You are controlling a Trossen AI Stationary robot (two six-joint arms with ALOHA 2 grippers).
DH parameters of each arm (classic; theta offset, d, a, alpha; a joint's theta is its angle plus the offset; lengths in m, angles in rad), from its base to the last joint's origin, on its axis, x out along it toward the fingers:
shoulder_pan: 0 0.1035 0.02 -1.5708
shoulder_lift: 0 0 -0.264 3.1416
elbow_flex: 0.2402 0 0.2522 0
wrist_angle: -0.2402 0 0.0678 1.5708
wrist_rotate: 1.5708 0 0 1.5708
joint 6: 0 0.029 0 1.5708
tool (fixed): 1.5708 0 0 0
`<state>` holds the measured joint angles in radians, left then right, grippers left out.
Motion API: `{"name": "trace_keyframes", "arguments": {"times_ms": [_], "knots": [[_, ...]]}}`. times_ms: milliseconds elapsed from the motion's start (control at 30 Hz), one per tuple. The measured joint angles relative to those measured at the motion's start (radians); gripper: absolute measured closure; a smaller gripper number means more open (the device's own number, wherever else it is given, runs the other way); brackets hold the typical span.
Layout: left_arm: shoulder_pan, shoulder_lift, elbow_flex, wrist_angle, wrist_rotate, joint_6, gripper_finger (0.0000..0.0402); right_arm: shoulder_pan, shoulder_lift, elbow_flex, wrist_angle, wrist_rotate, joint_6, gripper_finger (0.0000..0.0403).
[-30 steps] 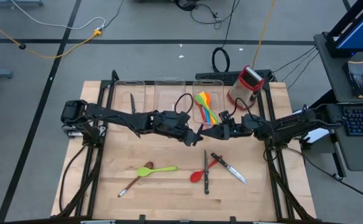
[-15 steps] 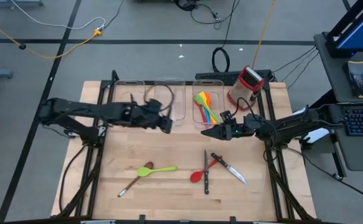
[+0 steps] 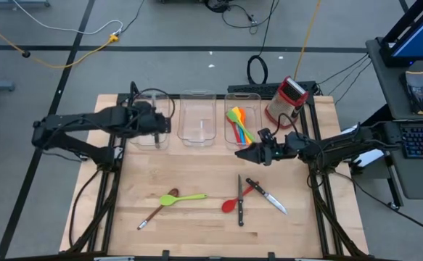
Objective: Pick & Place Kitchen Items
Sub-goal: Put the black knife into the left transparent bin
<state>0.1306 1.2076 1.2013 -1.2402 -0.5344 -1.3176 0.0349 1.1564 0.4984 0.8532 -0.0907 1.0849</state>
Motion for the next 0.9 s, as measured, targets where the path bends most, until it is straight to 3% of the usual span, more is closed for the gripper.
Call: {"name": "trace_keyframes", "arguments": {"times_ms": [233,400,733,900], "knots": [[0.136,0.016,-0.002,-0.071,0.035,0.068,0.0315,0.0,-0.007,0.0,0.003,-0.072,-0.151,0.0192],[0.234,0.021,-0.041,-0.071,0.087,0.122,0.0315,0.0,-0.007,0.0,0.01,-0.149,-0.352,0.0193],[0.342,0.025,-0.153,0.005,0.184,0.185,0.0315,0.0,-0.007,0.0,-0.031,-0.15,-0.689,0.0211],[0.378,0.026,-0.216,0.09,0.236,0.207,0.0315,-0.005,-0.007,0.0,-0.113,-0.151,-0.735,0.0225]]}}
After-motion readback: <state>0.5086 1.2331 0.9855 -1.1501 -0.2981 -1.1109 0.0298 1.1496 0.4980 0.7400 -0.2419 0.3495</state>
